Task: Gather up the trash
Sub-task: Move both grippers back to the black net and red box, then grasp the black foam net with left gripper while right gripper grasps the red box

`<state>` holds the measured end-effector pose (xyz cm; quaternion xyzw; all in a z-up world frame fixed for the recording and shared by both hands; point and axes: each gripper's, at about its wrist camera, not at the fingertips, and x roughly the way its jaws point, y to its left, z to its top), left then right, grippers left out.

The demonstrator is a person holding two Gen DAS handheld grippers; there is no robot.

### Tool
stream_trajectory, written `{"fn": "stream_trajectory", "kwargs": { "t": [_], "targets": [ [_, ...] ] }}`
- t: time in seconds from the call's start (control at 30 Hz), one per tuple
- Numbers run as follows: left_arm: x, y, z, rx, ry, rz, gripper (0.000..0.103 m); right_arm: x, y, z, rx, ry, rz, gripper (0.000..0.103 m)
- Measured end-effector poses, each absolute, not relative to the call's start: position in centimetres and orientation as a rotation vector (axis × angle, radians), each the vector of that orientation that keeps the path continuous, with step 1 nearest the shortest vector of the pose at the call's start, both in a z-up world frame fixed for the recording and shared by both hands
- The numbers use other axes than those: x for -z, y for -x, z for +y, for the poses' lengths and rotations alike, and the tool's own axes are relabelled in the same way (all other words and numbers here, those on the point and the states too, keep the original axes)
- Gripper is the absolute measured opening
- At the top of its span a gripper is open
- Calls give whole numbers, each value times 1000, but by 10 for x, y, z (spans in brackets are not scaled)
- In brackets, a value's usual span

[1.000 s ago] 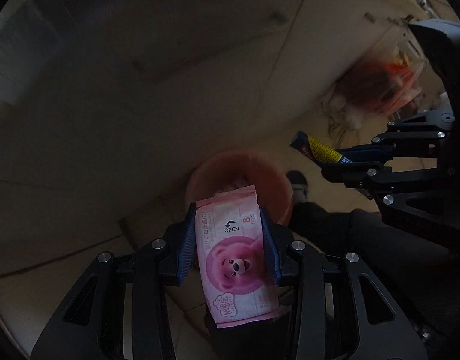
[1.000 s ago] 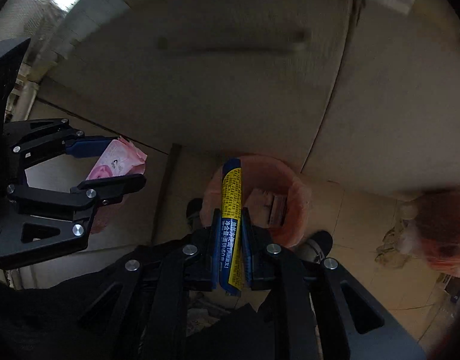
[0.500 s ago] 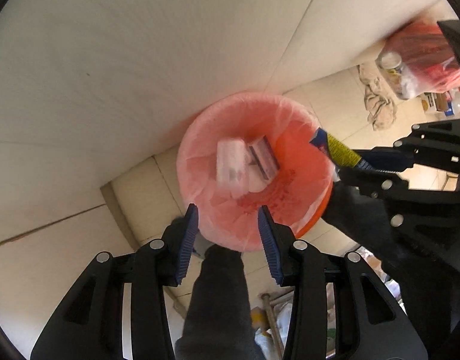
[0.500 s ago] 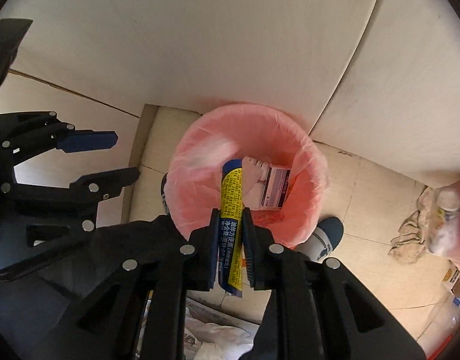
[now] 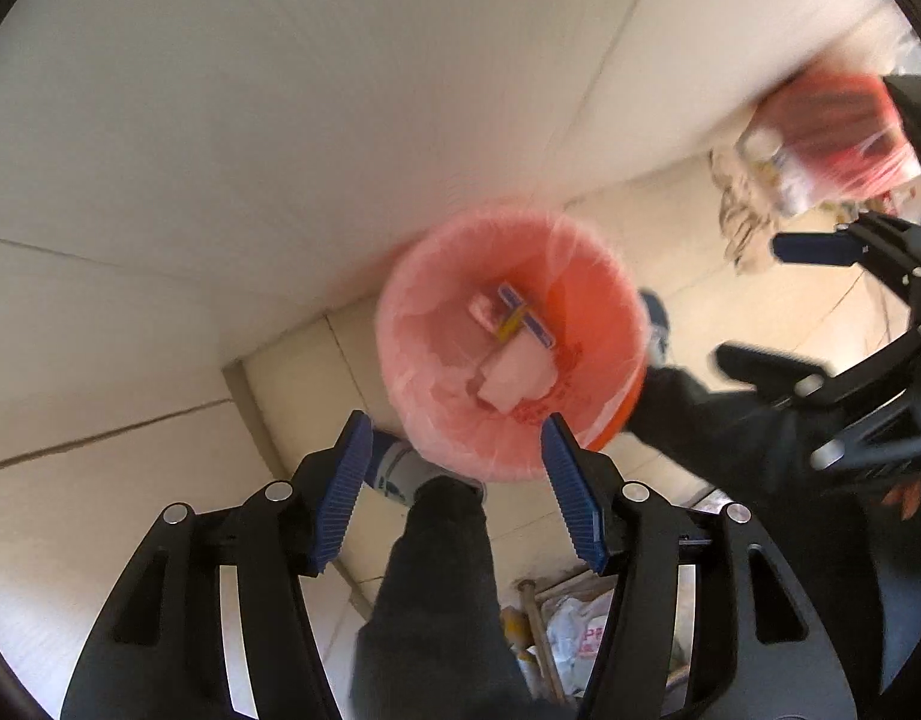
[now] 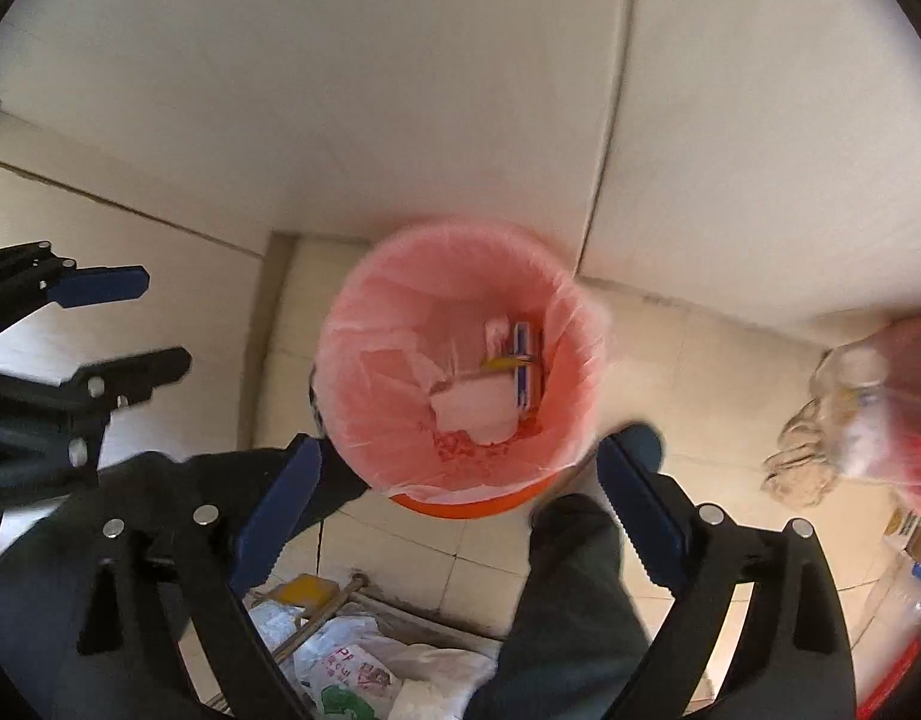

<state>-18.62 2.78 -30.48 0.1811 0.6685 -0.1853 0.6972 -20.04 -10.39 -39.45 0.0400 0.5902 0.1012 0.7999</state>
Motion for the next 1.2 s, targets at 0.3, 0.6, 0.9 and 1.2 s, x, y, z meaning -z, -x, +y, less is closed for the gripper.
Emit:
{"fn": "stream_trajectory", "kwargs": {
  "t": [0.3, 0.6, 0.9, 1.2],
  "targets": [
    [72, 129, 34, 291, -295, 1137, 74, 148, 201, -153, -135, -14, 858, 98],
    [-11, -28, 7, 118, -112, 953, 83, 43, 64, -162, -132, 142, 558, 98],
    [29, -137, 3, 33, -72, 1036, 83, 45, -104, -171, -297, 431, 561, 98],
    [61, -166, 5, -1, -35, 1117, 83, 65, -165, -174, -341, 527, 611, 98]
  ]
}}
